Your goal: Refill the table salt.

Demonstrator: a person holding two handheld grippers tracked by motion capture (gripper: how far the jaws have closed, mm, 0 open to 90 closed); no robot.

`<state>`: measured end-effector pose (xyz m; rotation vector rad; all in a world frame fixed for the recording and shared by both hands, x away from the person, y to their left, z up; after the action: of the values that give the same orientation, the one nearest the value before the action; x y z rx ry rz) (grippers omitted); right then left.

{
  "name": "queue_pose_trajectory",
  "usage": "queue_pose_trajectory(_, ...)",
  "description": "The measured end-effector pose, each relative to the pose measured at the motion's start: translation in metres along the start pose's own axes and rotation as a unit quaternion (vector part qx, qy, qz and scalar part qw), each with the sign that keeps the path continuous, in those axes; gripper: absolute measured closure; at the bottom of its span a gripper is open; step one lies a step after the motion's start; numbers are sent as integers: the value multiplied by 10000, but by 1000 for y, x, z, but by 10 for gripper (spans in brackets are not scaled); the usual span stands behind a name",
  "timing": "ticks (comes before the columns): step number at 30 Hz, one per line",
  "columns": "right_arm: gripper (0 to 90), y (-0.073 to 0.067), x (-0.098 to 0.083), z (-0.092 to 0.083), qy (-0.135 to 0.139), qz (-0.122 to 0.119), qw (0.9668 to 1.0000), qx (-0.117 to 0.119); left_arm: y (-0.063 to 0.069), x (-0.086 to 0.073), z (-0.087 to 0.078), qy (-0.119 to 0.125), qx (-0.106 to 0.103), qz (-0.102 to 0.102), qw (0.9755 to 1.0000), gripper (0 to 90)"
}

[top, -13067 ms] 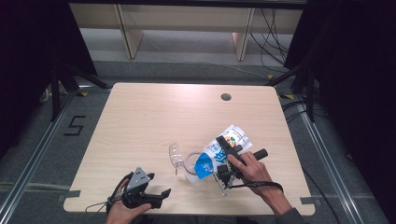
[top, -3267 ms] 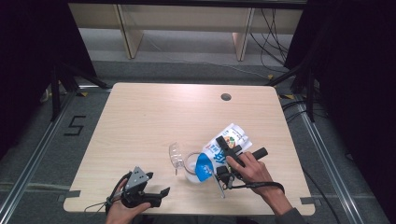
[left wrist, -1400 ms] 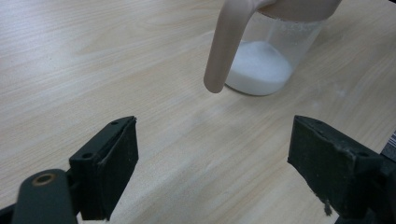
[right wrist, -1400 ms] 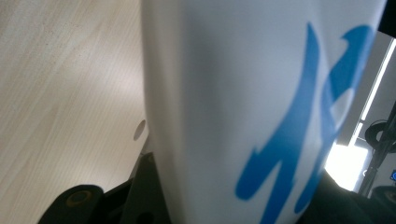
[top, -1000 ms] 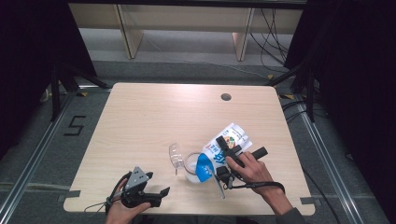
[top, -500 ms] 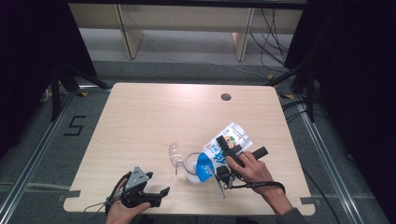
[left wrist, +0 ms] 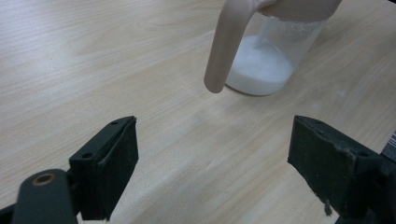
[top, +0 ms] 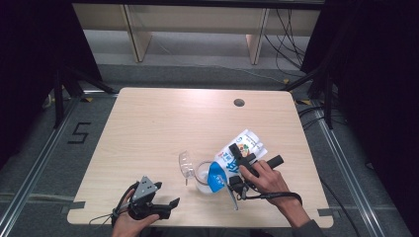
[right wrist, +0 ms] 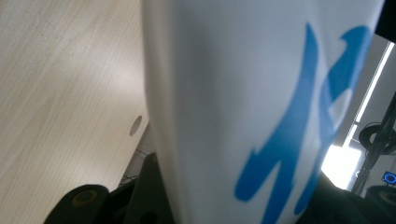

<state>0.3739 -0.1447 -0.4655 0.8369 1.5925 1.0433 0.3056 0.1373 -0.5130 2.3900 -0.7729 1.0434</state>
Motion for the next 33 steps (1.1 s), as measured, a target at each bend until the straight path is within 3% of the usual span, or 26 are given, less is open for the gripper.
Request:
queue_pose_trajectory(3,702,0,0,0,-19,2,10000,-5,0,0,0,4,-8,-9,10000,155)
queue_pose_trajectory(4,702,1,-1,-1,-73,-101,9998,121,0,0,0,5,1,-4,10000,155)
queue_pose_trajectory(11,705,2,-1,-1,-115,-70,9999,87,0,0,0,10,1,-7,10000,155)
queue_pose_trajectory(16,710,3,0,0,-58,-263,9996,130,0,0,0,6,-4,-2,10000,155)
queue_pose_trajectory(19,711,0,-1,0,-125,-75,9998,158,0,0,0,0,-15,-3,10000,155)
queue_pose_trajectory(20,711,3,-2,1,-40,-314,9995,87,0,0,0,4,-16,-5,10000,155)
queue_pose_trajectory(24,712,0,-1,-1,-143,35,9998,116,1,0,0,27,-18,-37,10000,155)
queue_pose_trajectory(32,718,0,-2,0,-129,4,9999,90,0,0,0,3,-11,0,10000,155)
queue_pose_trajectory(33,718,0,-2,0,-125,-101,9998,136,0,0,0,7,-13,-6,10000,155)
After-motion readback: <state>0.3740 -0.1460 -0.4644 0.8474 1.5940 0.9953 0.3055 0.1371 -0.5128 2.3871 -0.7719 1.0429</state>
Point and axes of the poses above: each handheld gripper's, and its own axes: z roughly forward along the jaws, x roughly out of its top, y roughly to its right, the point moved 3 cm from there along z, roughly forward along the jaws, and after that the axes turned 6 degrees about -y, right-handed, at the moved point
